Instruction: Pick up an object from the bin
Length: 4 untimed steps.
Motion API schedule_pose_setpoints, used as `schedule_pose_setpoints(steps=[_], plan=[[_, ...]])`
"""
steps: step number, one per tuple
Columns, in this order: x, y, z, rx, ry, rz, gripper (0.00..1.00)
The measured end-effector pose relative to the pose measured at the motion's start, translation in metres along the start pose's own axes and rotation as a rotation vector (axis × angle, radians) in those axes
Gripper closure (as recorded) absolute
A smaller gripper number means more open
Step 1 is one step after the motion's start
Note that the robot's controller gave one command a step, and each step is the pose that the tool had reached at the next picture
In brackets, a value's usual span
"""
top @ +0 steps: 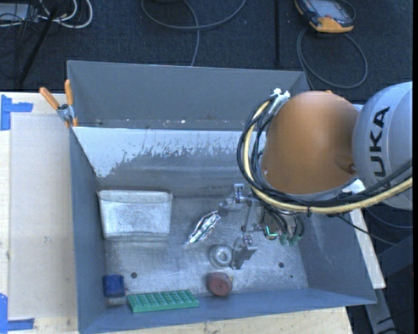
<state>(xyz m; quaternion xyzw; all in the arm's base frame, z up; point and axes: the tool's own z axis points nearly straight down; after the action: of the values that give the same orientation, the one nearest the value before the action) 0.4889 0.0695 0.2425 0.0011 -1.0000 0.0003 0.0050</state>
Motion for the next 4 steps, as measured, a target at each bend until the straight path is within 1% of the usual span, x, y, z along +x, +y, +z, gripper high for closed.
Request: schedule_pose_setpoints(steps=[1,2,3,4], plan=[[-0.011,-0.034,0.121,0.0,0.0,0.097,0.0],[-0.048,-0.037,0.163,-0.002,-0.003,0.04,0.0],[-0.099,0.027,0.164,0.002,-0.007,0.027,0.0],[-0.102,0.077,0.164,0.0,-0.013,-0.08,0.0]])
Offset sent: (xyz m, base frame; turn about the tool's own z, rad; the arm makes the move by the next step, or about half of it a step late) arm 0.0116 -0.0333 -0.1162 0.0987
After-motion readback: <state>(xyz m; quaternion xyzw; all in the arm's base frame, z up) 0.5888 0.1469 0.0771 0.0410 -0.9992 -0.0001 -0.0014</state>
